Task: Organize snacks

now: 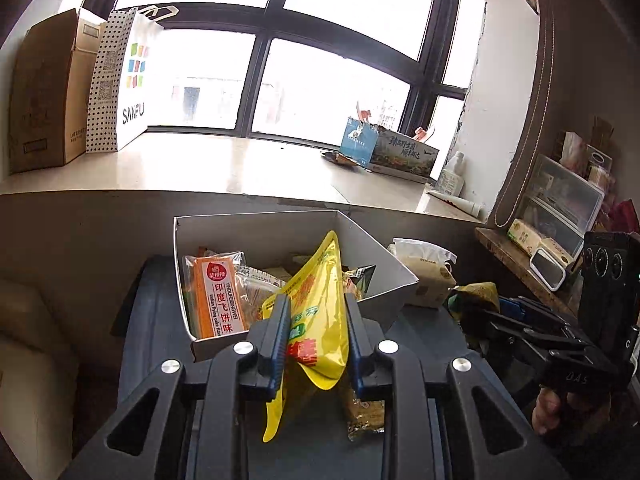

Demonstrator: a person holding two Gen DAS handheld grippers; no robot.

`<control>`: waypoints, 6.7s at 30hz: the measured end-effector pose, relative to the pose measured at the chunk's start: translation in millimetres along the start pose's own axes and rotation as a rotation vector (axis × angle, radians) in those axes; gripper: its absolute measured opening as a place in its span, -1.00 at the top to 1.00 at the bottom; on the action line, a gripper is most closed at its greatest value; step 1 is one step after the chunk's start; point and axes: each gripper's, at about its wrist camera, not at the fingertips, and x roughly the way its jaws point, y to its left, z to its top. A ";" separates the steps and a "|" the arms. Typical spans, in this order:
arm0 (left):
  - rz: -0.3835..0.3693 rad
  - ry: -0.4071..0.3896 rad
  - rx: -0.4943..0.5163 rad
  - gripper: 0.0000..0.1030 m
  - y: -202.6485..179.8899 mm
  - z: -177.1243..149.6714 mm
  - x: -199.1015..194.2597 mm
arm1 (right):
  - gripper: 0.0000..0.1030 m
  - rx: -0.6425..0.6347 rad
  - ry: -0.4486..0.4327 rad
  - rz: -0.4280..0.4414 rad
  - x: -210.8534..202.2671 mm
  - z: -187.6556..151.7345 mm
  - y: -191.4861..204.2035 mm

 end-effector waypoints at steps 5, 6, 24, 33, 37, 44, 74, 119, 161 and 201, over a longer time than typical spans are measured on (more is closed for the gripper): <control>0.028 0.028 -0.051 0.49 23.2 35.2 47.7 | -0.03 0.061 0.015 -0.027 49.0 57.3 -19.5; 0.039 0.028 -0.056 0.49 27.1 38.8 54.0 | -0.03 0.071 0.022 -0.037 57.7 65.2 -23.0; 0.108 0.120 -0.049 -1.00 42.4 34.4 61.6 | -1.00 0.189 0.057 -0.115 85.6 69.0 -59.6; 0.022 0.017 -0.033 -1.00 3.6 -9.8 -17.9 | -1.00 0.073 -0.045 -0.044 5.8 27.3 -19.4; -0.005 0.016 -0.026 -1.00 -13.1 -41.2 -46.3 | -1.00 0.000 -0.072 -0.024 -29.9 -7.0 3.2; -0.010 0.024 -0.054 -1.00 -24.9 -95.0 -85.4 | -1.00 -0.060 -0.034 -0.036 -67.5 -69.3 24.1; -0.045 0.060 -0.015 -1.00 -51.0 -141.2 -99.8 | -1.00 0.116 0.154 -0.142 -1.3 -96.6 -29.9; -0.006 0.370 0.113 -1.00 -99.3 -134.6 98.1 | 0.10 0.203 0.014 -0.117 -100.5 -105.2 -56.6; -0.019 -0.064 -0.038 -0.48 25.7 59.5 19.5 | 0.10 0.088 -0.050 -0.038 28.8 72.2 -40.5; 0.120 -0.192 0.015 -1.00 -36.8 5.2 -130.6 | -1.00 -0.182 -0.180 -0.297 -78.3 32.1 76.8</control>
